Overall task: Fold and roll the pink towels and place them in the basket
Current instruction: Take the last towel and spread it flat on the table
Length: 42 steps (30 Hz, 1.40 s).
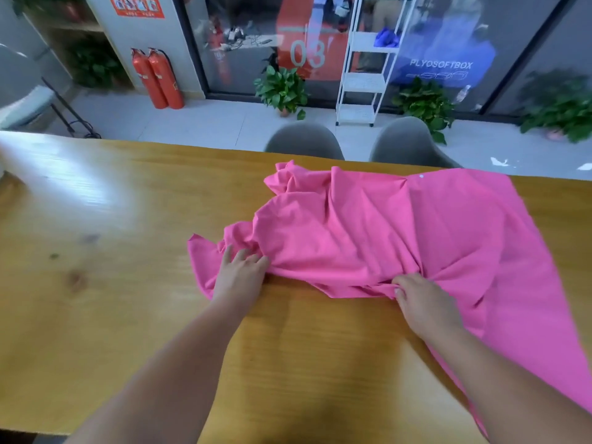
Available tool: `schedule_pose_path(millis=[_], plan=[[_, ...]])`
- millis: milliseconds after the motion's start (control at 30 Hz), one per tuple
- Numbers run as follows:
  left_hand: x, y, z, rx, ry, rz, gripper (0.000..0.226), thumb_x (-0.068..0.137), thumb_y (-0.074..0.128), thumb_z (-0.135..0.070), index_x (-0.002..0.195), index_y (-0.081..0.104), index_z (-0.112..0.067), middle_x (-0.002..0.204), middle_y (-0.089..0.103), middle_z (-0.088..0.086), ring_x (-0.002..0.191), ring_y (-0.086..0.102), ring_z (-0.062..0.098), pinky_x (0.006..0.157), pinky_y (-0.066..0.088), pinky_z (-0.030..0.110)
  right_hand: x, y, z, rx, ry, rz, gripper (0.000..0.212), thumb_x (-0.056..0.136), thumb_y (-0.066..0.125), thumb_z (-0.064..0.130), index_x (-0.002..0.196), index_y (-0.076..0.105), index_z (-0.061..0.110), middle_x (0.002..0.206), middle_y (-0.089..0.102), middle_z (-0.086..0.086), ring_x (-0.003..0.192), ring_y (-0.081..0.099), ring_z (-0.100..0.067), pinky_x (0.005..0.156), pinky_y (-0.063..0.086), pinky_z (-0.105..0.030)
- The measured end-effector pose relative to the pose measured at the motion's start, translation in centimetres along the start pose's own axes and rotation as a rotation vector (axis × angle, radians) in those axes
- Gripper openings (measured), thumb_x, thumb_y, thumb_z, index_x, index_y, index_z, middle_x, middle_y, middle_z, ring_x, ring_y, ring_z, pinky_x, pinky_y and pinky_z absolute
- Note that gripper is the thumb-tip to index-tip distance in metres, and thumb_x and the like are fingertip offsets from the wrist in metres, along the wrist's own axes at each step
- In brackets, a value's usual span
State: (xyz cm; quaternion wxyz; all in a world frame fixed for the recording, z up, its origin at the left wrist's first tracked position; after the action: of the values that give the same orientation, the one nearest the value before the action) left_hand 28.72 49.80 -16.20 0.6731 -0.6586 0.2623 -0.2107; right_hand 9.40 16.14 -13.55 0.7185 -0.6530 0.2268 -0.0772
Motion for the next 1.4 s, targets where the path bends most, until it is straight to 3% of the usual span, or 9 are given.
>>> schedule_pose_path(millis=[133, 233, 333, 467, 567, 700, 800, 1000, 1400], plan=[[5.1, -4.9, 3.0, 0.069, 0.034, -0.125, 0.041, 0.075, 0.086, -0.040, 0.106, 0.069, -0.020, 0.089, 0.075, -0.001, 0.097, 0.066, 0.032, 0.108, 0.042, 0.050, 2.2, -3.5, -2.5, 0.230, 0.109, -0.083, 0.017, 0.096, 0.046, 0.036, 0.094, 0.062, 0.030, 0.101, 0.074, -0.004, 0.091, 0.066, -0.034, 0.069, 0.045, -0.040], [9.8, -9.1, 4.0, 0.174, -0.031, -0.261, 0.022, 0.088, 0.067, -0.015, 0.110, 0.070, -0.018, 0.098, 0.072, 0.005, 0.101, 0.061, 0.035, 0.103, 0.041, 0.049, 3.9, -5.5, -4.0, 0.265, 0.226, -0.122, 0.029, 0.101, 0.046, 0.033, 0.113, 0.071, 0.025, 0.113, 0.074, -0.014, 0.103, 0.067, -0.040, 0.082, 0.051, -0.045], [12.3, -11.3, 2.1, 0.239, -0.090, -0.345, 0.034, 0.086, 0.063, -0.005, 0.118, 0.065, -0.015, 0.108, 0.060, 0.013, 0.100, 0.054, 0.036, 0.088, 0.043, 0.049, 4.9, -5.6, -4.4, 0.267, 0.327, -0.145, 0.031, 0.103, 0.052, 0.028, 0.129, 0.067, 0.022, 0.124, 0.067, -0.018, 0.112, 0.062, -0.041, 0.093, 0.052, -0.047], [10.2, -7.0, -5.3, 0.177, 0.264, -0.341, 0.044, 0.082, 0.067, -0.009, 0.125, 0.063, -0.016, 0.110, 0.058, 0.014, 0.097, 0.057, 0.035, 0.083, 0.047, 0.050, 3.2, -4.0, -2.9, 0.184, 0.333, -0.130, 0.045, 0.101, 0.060, 0.033, 0.145, 0.055, 0.026, 0.135, 0.054, -0.013, 0.121, 0.053, -0.038, 0.095, 0.052, -0.049], [5.0, -1.3, -11.5, 0.022, 0.570, -0.101, 0.038, 0.088, 0.052, -0.021, 0.124, 0.066, -0.019, 0.113, 0.064, 0.010, 0.098, 0.062, 0.035, 0.087, 0.048, 0.048, 0.9, -2.1, -1.8, 0.110, 0.239, -0.122, 0.058, 0.100, 0.058, 0.041, 0.154, 0.043, 0.028, 0.141, 0.049, -0.008, 0.123, 0.053, -0.034, 0.091, 0.055, -0.050], [0.5, 2.4, -15.5, -0.037, 0.409, 0.285, 0.058, 0.107, 0.043, -0.045, 0.160, 0.033, -0.023, 0.171, 0.023, 0.014, 0.156, 0.022, 0.039, 0.125, 0.027, 0.055, -1.4, 0.0, -2.3, 0.058, 0.244, -0.087, 0.082, 0.100, 0.057, 0.051, 0.166, 0.015, 0.027, 0.155, 0.039, -0.013, 0.131, 0.051, -0.037, 0.099, 0.053, -0.052], [-1.0, 3.2, -15.1, -0.033, 0.382, 0.277, 0.066, 0.109, 0.030, -0.054, 0.166, 0.016, -0.024, 0.177, 0.004, 0.008, 0.162, 0.002, 0.035, 0.129, 0.013, 0.057, -3.0, 0.9, -3.0, 0.049, 0.277, -0.077, 0.093, 0.097, 0.057, 0.060, 0.167, 0.005, 0.026, 0.162, 0.032, -0.015, 0.142, 0.042, -0.039, 0.110, 0.048, -0.055], [-4.6, 4.8, -10.8, -0.024, 0.421, 0.142, 0.067, 0.104, 0.038, -0.058, 0.157, 0.048, -0.017, 0.166, 0.042, 0.006, 0.157, 0.031, 0.034, 0.126, 0.027, 0.053, -7.3, 2.8, -3.1, 0.036, 0.327, -0.018, 0.116, 0.087, 0.062, 0.074, 0.165, -0.011, 0.031, 0.170, 0.010, -0.017, 0.153, 0.024, -0.040, 0.117, 0.037, -0.058], [-19.3, 5.5, -8.3, 0.001, 0.109, 0.050, 0.058, 0.104, 0.036, -0.049, 0.147, 0.058, -0.017, 0.145, 0.060, 0.002, 0.144, 0.047, 0.031, 0.125, 0.027, 0.048, -16.1, 6.4, -3.1, -0.004, 0.235, -0.021, 0.121, 0.085, 0.064, 0.076, 0.165, -0.014, 0.030, 0.172, 0.000, -0.019, 0.157, 0.015, -0.042, 0.122, 0.028, -0.063]])
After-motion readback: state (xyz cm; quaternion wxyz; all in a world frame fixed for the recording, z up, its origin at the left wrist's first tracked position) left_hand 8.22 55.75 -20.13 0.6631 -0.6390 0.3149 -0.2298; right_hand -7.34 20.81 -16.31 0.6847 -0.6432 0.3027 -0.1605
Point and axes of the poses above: each hand's wrist, its own x-axis towards the middle knuckle, its own y-axis out of the palm, z = x × y, the point moved 1 cm from there along x, towards the middle knuckle
